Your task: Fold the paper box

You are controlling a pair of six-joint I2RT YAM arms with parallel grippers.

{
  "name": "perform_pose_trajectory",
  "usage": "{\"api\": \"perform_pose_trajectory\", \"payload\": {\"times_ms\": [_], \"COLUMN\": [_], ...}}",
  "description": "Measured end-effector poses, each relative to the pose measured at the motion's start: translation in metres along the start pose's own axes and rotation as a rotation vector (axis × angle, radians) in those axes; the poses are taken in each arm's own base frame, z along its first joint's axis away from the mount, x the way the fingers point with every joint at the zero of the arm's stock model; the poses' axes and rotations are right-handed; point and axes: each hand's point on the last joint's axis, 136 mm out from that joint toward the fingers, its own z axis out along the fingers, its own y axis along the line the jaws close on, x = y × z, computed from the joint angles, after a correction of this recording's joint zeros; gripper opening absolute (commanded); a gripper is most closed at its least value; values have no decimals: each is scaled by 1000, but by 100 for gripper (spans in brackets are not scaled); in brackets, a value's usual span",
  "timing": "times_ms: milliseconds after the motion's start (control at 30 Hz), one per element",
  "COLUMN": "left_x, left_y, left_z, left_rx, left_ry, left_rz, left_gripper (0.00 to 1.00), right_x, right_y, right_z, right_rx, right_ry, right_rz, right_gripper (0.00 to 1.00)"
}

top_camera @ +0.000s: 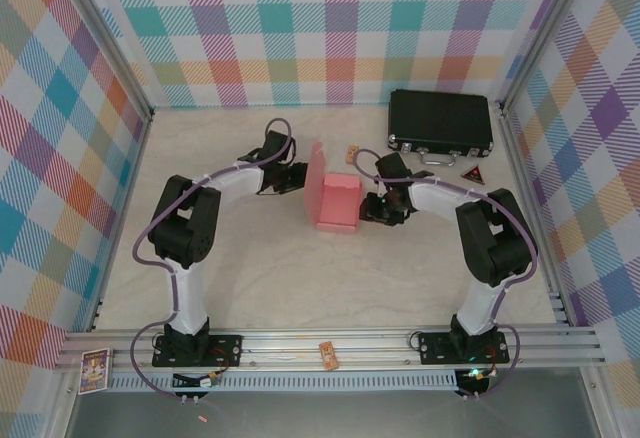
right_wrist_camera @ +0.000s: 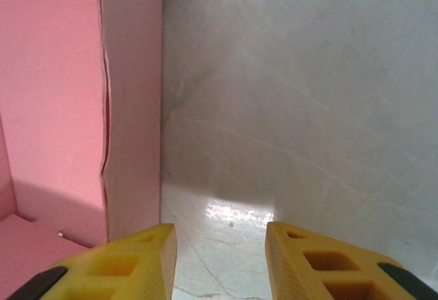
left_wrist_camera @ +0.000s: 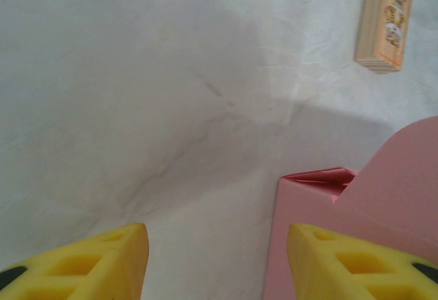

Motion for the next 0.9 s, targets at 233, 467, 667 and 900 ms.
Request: {"api": "perform_pose_trajectory", "payload": {"times_ms": [233, 467, 667, 900], "left_x": [-17, -33, -54, -68], "left_y": [-20, -18, 26, 57], "left_z": [16, 12, -11, -132], "left_rx": [64, 35, -137, -336], "left_ry": [16, 16, -67, -315], "left_rz": [63, 105, 78, 66], "left_gripper": [57, 62, 83, 88], "right_x": [22, 44, 34, -22], "right_y": [20, 38, 28, 2], "right_z": [9, 9, -26, -79], "right_rx": [-60, -99, -94, -116], "right_ry": [3, -21, -120, -262], "right_rz": [-2, -18, -19, -47], "right_gripper": [41, 44, 49, 57]}}
